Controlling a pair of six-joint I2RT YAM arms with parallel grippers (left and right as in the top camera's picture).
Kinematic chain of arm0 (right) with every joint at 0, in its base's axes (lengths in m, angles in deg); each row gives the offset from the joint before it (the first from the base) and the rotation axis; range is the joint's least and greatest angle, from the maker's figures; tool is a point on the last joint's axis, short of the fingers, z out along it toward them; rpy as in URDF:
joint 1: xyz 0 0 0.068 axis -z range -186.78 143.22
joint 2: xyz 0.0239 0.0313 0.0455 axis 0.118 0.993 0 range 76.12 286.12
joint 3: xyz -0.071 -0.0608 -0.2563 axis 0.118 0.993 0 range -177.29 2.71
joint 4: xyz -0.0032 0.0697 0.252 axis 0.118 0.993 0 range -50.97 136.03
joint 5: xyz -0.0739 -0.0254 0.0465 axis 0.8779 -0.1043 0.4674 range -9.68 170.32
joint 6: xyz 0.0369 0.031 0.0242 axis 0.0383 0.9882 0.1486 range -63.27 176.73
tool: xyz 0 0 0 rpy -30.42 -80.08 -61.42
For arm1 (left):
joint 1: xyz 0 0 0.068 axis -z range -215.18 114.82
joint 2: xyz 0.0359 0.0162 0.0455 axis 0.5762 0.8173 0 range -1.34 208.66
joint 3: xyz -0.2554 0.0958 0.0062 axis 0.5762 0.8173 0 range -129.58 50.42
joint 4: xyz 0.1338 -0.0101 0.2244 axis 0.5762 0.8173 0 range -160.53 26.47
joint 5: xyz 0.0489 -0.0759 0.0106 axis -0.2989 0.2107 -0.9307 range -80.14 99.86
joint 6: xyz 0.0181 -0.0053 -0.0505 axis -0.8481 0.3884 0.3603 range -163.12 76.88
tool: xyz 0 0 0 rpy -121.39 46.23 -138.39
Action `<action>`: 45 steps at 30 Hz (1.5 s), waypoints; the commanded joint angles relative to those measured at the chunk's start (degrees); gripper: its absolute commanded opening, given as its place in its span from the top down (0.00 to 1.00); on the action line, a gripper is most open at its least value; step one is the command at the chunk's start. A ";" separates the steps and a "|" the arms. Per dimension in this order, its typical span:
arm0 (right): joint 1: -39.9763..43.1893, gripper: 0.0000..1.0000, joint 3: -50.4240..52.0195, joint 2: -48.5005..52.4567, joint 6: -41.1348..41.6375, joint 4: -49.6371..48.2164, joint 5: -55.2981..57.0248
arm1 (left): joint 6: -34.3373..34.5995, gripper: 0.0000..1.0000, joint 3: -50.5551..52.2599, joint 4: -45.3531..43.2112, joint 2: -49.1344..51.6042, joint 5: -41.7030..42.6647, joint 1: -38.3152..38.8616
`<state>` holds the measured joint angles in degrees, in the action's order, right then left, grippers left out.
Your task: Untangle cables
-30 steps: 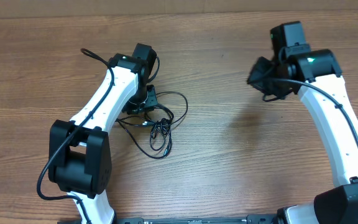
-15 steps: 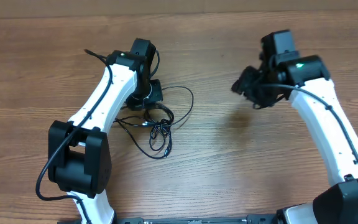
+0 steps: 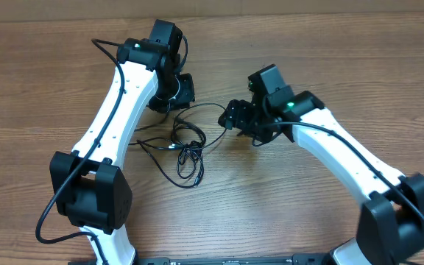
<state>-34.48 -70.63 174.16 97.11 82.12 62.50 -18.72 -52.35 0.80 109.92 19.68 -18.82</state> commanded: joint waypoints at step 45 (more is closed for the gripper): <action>-3.15 0.96 -12.59 5.46 -1.81 -0.87 0.76 | 1.57 0.96 26.25 -10.45 0.83 -5.79 -0.31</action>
<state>-38.42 -78.45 185.14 98.97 80.11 60.09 -17.75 -28.37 -8.68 110.34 13.74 -18.82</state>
